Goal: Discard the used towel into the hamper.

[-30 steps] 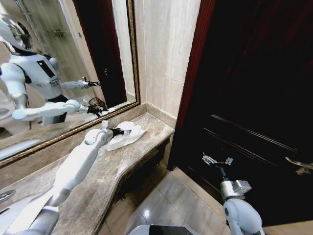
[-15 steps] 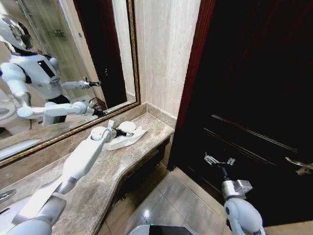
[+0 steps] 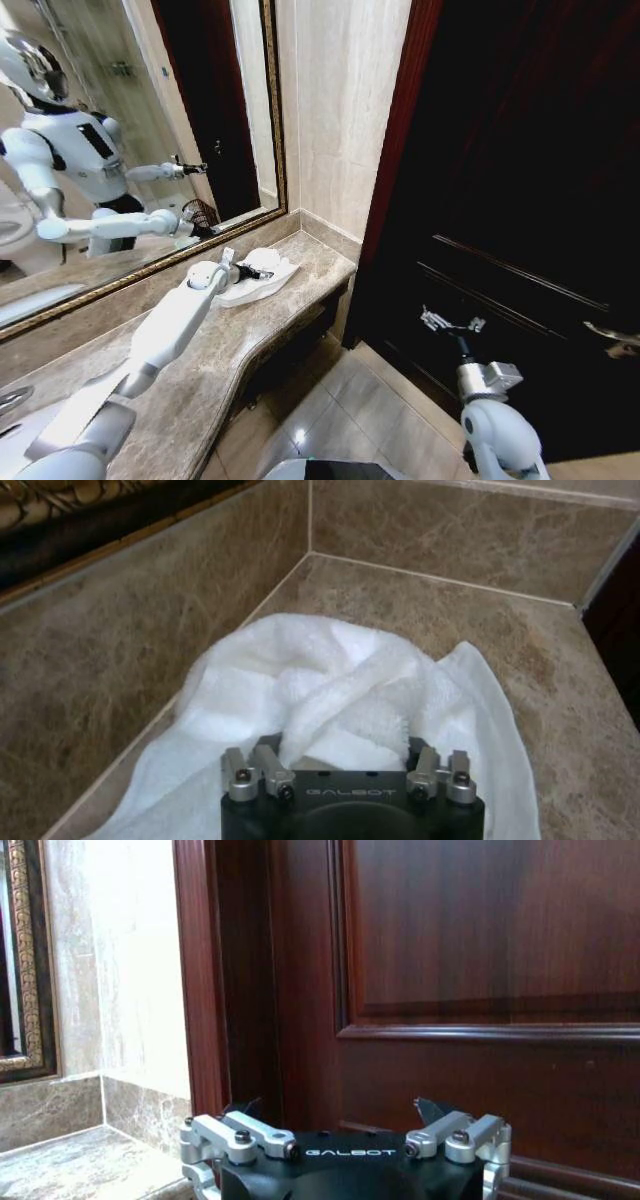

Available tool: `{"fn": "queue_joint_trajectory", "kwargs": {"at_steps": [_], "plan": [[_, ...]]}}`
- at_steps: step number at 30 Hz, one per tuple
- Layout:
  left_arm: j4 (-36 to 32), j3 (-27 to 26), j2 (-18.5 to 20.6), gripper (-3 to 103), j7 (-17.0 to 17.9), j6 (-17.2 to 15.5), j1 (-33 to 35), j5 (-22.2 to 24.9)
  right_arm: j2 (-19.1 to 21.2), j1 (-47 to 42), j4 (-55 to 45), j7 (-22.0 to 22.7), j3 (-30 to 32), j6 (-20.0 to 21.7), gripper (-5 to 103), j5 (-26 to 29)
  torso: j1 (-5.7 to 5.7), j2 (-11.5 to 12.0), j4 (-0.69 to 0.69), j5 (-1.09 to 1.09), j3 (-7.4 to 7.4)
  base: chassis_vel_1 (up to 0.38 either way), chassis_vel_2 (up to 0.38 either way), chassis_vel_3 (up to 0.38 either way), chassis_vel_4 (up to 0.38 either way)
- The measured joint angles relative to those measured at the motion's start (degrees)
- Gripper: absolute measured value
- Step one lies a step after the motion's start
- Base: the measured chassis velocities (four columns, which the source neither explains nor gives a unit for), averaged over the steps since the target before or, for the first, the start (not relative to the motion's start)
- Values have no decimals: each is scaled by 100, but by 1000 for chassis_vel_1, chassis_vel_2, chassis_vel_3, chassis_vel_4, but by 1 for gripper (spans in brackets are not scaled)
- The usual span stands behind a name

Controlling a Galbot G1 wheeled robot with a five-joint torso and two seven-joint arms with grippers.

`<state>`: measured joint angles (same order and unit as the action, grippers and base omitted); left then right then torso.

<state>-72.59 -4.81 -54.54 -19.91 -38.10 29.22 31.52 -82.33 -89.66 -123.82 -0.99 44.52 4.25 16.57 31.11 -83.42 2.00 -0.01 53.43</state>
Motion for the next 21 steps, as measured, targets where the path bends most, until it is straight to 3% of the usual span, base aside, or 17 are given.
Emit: {"fn": "queue_joint_trajectory", "kwargs": {"at_steps": [4,7,14,17,21], "plan": [[-69,-2,56,62,131,-3,24,94,-43,19,-32,-1,-63,20,100,0,0,0,0,0,0,0,0,0,0],[-142,-18,126,51,456,49,75,255,-42,45,-54,-4,-101,39,100,-21,0,0,1,-1,0,0,0,0,0],[-221,-159,154,35,1064,278,178,584,-26,82,-105,32,-73,53,100,-4,0,0,2,1,0,0,0,0,0],[-478,-548,160,24,1349,950,467,822,-35,53,-183,65,-41,49,100,16,1,0,1,-2,1,0,0,0,0],[-1192,-1100,228,17,1581,1135,905,1005,-58,85,-210,115,-55,43,100,18,0,0,2,5,0,0,0,0,0]]}}
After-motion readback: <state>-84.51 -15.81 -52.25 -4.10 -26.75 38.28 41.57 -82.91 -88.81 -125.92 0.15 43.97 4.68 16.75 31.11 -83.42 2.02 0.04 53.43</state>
